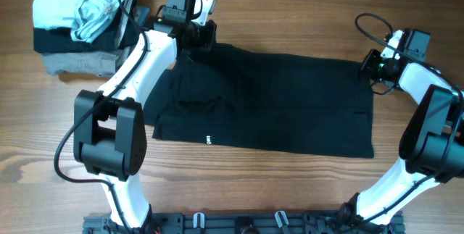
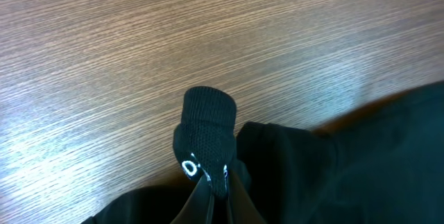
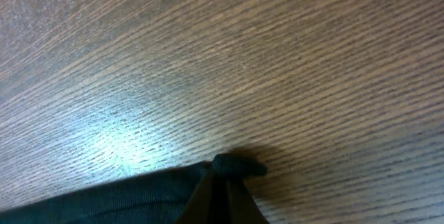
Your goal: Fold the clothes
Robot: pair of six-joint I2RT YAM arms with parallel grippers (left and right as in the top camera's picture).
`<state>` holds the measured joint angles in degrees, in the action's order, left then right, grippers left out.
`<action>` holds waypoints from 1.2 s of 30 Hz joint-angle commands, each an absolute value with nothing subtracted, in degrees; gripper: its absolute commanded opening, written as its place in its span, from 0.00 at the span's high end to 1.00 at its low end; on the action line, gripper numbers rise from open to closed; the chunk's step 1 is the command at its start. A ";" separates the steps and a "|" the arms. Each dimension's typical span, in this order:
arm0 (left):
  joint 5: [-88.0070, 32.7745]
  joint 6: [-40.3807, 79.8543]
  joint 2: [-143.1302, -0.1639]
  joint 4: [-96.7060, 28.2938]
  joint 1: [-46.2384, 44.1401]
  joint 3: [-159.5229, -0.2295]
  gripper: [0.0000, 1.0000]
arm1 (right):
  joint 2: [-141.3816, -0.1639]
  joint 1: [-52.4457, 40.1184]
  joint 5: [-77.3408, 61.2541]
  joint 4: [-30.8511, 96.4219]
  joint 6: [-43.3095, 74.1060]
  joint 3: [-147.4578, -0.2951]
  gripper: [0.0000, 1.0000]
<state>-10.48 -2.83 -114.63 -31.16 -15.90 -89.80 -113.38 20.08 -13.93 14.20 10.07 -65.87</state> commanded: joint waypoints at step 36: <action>-6.74 -2.70 -108.79 -68.42 -12.45 -80.14 0.54 | -95.15 21.43 4.21 58.02 22.81 -66.74 0.43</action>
